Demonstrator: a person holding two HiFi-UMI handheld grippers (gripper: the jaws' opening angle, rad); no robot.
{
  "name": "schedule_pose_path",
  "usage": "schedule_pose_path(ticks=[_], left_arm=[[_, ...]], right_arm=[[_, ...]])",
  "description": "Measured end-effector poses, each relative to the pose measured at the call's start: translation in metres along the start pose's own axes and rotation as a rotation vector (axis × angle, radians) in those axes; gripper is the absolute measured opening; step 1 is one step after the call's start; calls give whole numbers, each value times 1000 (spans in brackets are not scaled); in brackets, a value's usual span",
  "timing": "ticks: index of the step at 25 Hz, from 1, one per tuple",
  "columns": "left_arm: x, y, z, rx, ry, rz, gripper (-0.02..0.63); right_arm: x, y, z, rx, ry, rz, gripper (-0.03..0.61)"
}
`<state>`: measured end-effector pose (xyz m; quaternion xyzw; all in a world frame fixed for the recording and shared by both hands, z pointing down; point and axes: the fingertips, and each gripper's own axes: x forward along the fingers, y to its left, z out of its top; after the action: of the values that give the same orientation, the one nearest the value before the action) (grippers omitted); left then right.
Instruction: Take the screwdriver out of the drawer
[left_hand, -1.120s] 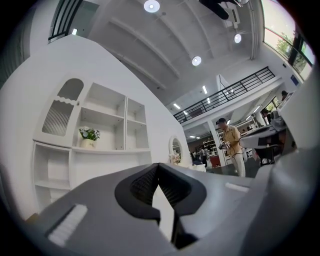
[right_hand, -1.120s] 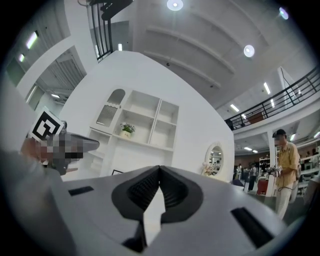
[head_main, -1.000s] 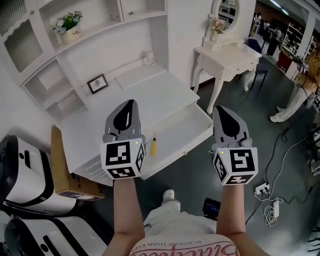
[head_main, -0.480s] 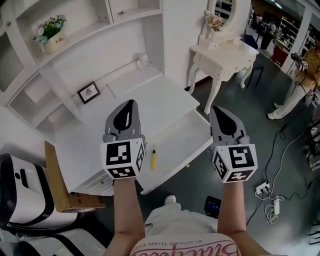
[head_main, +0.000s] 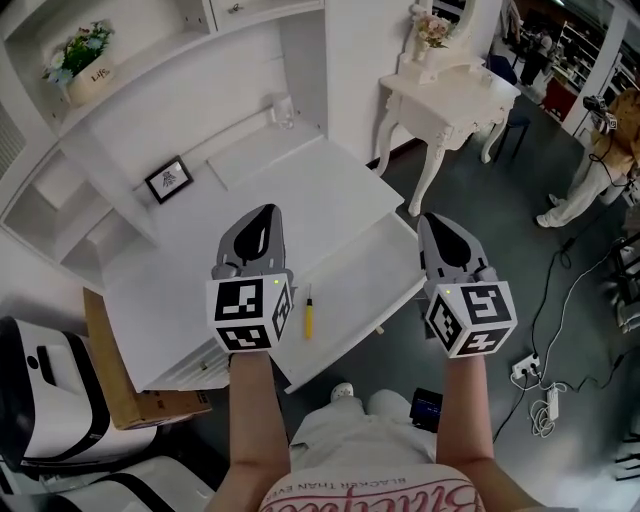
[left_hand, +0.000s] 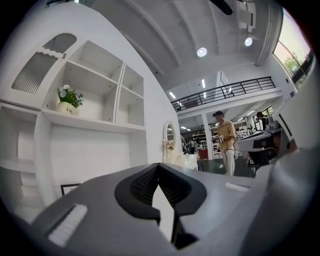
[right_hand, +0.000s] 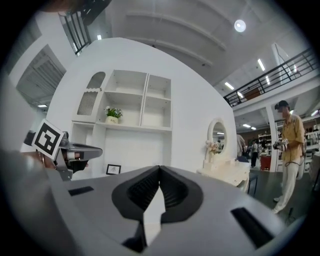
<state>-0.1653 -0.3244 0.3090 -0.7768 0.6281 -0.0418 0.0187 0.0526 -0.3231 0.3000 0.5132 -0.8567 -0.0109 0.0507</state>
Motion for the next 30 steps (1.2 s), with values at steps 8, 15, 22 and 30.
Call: schedule_pose_path(ticks=[8, 15, 22, 30], left_arm=[[11, -5, -50, -45, 110, -18, 9], [14, -9, -106, -127, 226, -17, 9], [9, -22, -174, -179, 388, -28, 11], [-2, -43, -230, -246, 522, -96, 100]], right_arm=[[12, -4, -39, 38, 96, 6, 8], [27, -5, -86, 85, 201, 29, 7], [34, 0, -135, 123, 309, 56, 8], [35, 8, -171, 139, 390, 90, 7]])
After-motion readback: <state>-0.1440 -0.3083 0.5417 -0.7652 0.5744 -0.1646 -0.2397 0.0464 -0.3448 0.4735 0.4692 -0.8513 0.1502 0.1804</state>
